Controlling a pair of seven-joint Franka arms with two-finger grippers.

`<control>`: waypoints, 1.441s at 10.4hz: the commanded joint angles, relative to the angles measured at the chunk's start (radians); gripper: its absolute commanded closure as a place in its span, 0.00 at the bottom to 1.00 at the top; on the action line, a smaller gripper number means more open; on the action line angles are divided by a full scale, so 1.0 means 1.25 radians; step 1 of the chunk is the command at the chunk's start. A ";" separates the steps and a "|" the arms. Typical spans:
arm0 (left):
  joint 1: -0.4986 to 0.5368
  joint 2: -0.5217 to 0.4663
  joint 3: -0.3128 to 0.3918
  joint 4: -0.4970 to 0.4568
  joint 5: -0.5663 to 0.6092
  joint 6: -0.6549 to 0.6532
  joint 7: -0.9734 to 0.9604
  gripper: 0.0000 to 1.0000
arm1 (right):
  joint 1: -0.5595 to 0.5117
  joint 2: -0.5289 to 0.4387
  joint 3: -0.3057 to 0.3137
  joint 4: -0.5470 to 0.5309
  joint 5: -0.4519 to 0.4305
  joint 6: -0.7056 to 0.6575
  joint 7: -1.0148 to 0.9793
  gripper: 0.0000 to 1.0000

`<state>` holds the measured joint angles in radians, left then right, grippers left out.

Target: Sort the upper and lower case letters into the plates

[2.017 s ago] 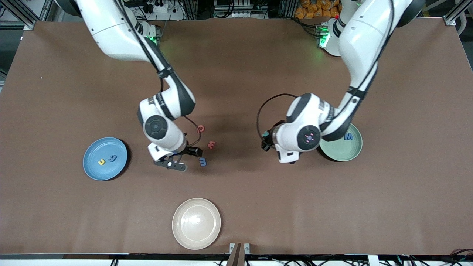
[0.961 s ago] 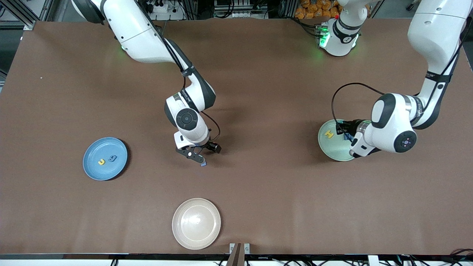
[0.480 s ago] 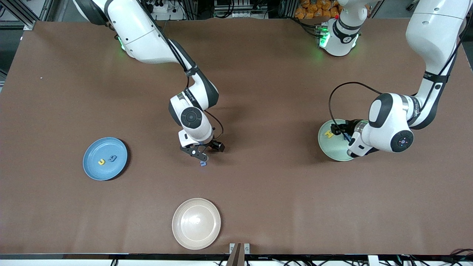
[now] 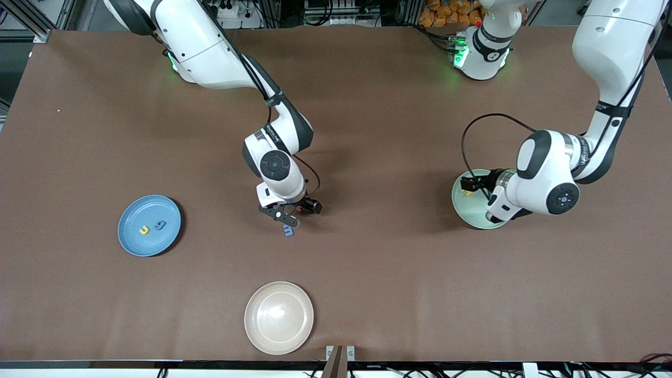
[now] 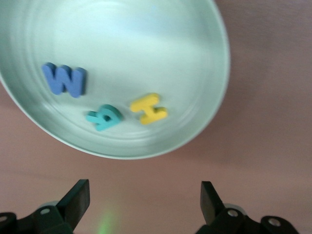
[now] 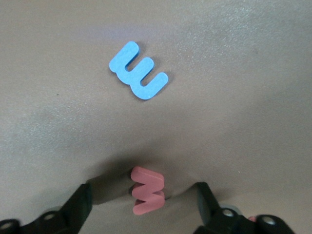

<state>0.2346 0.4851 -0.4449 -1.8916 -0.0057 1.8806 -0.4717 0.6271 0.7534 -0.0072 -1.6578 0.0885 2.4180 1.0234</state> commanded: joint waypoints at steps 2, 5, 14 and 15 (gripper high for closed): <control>-0.072 -0.003 -0.038 0.026 -0.006 0.005 -0.174 0.00 | 0.006 0.007 -0.003 0.014 0.016 0.001 0.012 1.00; -0.137 0.025 -0.039 0.083 -0.010 0.006 -0.284 0.00 | 0.005 0.004 -0.003 0.014 0.016 -0.002 0.004 1.00; -0.381 0.169 -0.029 0.269 -0.029 0.158 -0.591 0.00 | -0.294 -0.134 -0.013 0.011 0.000 -0.190 -0.498 1.00; -0.431 0.184 -0.009 0.271 -0.027 0.207 -0.657 0.00 | -0.337 -0.138 -0.021 0.011 -0.013 -0.211 -0.583 1.00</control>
<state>-0.2192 0.6542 -0.4914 -1.6108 -0.0368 2.0868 -1.1829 0.2704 0.6039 -0.0376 -1.6191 0.0890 2.1815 0.4208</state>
